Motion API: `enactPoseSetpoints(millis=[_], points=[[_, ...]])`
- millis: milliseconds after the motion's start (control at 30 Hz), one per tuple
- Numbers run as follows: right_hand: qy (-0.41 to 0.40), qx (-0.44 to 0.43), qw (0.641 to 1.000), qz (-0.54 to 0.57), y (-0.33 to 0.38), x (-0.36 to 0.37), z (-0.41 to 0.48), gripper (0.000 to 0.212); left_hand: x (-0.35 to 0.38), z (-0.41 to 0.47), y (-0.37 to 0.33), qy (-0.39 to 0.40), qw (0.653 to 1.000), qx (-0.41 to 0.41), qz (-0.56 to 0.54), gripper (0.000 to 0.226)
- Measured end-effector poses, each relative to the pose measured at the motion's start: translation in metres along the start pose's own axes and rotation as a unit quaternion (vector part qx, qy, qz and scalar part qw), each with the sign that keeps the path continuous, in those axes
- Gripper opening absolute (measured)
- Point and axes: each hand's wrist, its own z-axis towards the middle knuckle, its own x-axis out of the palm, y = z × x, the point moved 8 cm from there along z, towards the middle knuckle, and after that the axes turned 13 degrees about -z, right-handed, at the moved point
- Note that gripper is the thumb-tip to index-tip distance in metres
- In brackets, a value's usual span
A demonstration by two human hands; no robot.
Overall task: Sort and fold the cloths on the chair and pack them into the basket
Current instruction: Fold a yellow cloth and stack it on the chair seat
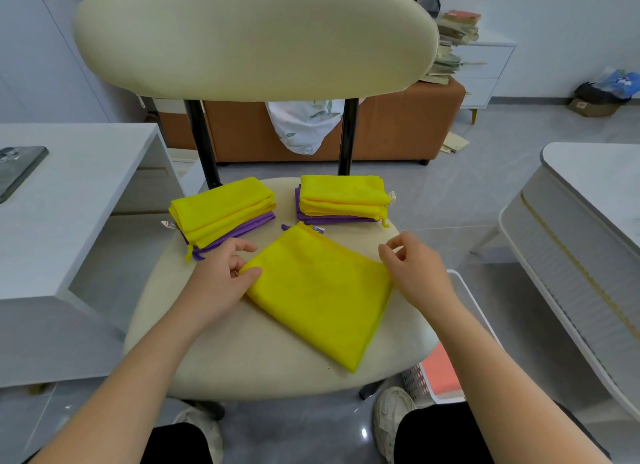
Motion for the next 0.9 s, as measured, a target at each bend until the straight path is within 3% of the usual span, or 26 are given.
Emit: enactPoseSetpoints(millis=[167, 333, 467, 533, 633, 700, 767, 833, 900], points=[[0.056, -0.030, 0.998, -0.010, -0.001, 0.009, -0.004, 0.021, 0.004, -0.005, -0.008, 0.010, 0.995, 0.038, 0.090, 0.028], [0.034, -0.057, 0.998, 0.022, 0.002, 0.008, -0.001, 0.016, -0.006, -0.007, 0.003, -0.009, 0.985, -0.027, 0.171, 0.028], [0.034, -0.051, 0.998, -0.003, 0.002, 0.012, 0.000, 0.018, -0.011, -0.014, -0.004, -0.033, 0.956, -0.062, 0.283, 0.035], [0.016, -0.050, 0.998, -0.040, 0.002, 0.012, 0.001, 0.020, -0.013, -0.015, -0.020, -0.077, 0.951, -0.013, 0.300, 0.035], [-0.082, -0.105, 0.990, -0.055, 0.014, -0.001, -0.003, 0.025, -0.006, -0.022, -0.052, -0.109, 0.947, 0.189, 0.235, 0.030], [-0.089, -0.169, 0.981, -0.044, 0.031, -0.001, -0.012, 0.041, 0.010, -0.023, -0.056, -0.063, 0.946, 0.230, 0.220, 0.052], [-0.009, -0.227, 0.972, -0.063, 0.048, 0.016, -0.023, 0.058, 0.039, -0.022, -0.050, 0.031, 0.946, 0.206, 0.246, 0.077], [0.079, -0.283, 0.944, -0.147, 0.059, 0.041, -0.035, 0.075, 0.067, -0.022, -0.032, 0.127, 0.929, 0.159, 0.309, 0.100], [0.118, -0.299, 0.915, -0.245, 0.059, 0.057, -0.040, 0.091, 0.077, -0.020, -0.011, 0.168, 0.907, 0.106, 0.371, 0.114]])
